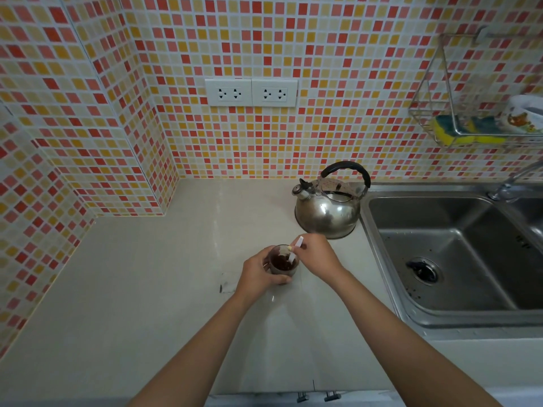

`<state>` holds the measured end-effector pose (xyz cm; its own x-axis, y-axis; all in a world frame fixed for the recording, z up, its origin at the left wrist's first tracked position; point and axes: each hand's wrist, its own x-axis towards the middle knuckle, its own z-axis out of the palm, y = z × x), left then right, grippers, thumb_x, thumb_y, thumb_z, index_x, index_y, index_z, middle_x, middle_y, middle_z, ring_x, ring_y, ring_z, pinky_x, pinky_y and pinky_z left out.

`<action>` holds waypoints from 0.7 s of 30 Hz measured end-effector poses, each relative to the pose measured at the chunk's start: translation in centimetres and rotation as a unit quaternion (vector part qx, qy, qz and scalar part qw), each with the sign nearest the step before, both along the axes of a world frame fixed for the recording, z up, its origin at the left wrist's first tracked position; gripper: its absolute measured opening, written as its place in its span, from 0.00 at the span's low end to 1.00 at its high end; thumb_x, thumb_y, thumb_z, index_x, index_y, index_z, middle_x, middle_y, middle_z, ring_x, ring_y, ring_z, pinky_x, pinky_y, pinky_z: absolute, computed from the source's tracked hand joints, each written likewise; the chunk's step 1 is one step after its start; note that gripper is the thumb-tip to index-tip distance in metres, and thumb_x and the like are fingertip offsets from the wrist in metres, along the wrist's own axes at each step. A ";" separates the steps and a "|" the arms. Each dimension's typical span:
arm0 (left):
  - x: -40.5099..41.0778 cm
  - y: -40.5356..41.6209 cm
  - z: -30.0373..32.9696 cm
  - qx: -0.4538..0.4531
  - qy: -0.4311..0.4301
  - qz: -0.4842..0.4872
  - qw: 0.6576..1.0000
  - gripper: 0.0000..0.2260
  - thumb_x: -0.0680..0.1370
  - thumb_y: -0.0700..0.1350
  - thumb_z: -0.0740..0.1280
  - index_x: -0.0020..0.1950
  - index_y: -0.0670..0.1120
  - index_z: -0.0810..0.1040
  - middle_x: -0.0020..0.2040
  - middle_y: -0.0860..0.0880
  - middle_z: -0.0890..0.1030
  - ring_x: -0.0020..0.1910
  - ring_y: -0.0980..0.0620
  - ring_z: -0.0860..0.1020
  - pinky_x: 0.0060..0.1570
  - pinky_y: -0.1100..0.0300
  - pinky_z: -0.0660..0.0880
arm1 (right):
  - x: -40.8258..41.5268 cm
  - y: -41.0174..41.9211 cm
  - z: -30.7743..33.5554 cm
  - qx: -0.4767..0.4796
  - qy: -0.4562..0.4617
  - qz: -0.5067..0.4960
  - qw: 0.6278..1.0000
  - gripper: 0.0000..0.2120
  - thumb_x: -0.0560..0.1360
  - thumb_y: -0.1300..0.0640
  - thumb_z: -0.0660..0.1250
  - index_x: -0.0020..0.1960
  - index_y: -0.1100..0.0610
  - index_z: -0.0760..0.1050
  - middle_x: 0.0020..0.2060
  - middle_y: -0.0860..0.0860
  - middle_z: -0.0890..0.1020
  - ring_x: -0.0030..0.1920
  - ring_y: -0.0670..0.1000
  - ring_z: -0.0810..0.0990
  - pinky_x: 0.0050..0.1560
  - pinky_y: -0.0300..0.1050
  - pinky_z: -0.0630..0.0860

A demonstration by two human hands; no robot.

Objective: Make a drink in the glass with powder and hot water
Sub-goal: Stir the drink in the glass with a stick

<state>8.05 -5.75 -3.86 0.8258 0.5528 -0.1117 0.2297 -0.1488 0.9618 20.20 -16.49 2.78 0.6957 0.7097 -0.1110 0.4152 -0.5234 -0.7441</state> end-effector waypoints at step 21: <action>-0.1 0.1 0.0 0.003 0.004 0.000 1.000 0.33 0.59 0.38 0.81 0.63 0.51 0.79 0.54 0.54 0.84 0.55 0.55 0.81 0.56 0.64 0.77 | -1.0 0.3 0.5 -0.006 0.013 0.064 0.998 0.08 0.73 0.61 0.66 0.38 0.61 0.82 0.33 0.54 0.81 0.33 0.48 0.76 0.36 0.45 0.72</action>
<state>7.98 -5.62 -3.81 0.8249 0.5532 -0.1160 0.2383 -0.1542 0.9589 19.18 -16.20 3.25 0.5969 0.7904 -0.1378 0.4591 -0.4774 -0.7492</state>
